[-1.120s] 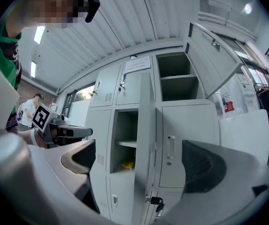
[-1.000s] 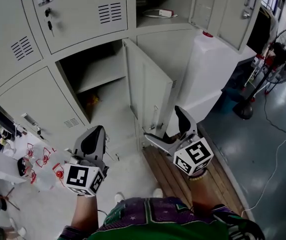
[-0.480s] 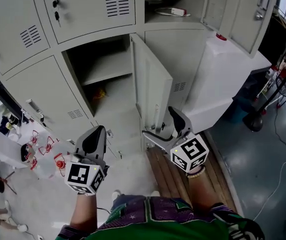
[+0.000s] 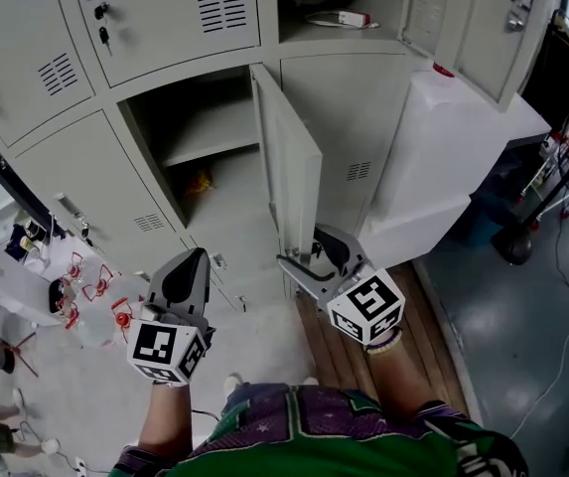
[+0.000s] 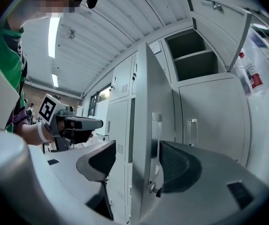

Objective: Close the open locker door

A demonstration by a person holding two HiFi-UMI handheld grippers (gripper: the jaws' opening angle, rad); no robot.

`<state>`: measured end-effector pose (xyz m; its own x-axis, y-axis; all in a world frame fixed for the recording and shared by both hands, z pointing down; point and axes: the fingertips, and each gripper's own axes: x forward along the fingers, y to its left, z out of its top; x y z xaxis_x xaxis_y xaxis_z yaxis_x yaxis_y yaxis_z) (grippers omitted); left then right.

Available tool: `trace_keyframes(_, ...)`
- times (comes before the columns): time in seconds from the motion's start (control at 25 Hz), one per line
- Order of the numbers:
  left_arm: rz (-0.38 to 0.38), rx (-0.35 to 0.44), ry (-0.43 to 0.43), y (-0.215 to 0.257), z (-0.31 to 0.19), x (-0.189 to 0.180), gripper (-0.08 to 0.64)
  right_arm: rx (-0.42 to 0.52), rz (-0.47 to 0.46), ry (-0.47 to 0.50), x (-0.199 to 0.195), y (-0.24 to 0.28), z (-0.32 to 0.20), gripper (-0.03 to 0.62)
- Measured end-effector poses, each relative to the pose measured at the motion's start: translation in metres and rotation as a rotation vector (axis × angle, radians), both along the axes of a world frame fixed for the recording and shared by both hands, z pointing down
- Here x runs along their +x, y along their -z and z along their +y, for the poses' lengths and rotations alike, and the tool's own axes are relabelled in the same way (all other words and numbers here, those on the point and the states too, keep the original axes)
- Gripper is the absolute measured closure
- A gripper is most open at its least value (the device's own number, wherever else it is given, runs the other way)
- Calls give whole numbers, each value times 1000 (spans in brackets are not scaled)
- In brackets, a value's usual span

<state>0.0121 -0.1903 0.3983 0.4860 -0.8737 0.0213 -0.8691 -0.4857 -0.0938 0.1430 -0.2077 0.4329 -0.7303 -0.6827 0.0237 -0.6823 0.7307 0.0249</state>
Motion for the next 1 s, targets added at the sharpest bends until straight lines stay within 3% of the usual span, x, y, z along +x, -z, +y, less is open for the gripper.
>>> trace_keyframes(0.36,-13,-9,28,-4,5,4,538,-7,-8,46,-2,-6,1,451)
trace_keyframes(1.0,16,-49,95,-12,3,-35,538,-43,-22,151,-42,-6,3,460)
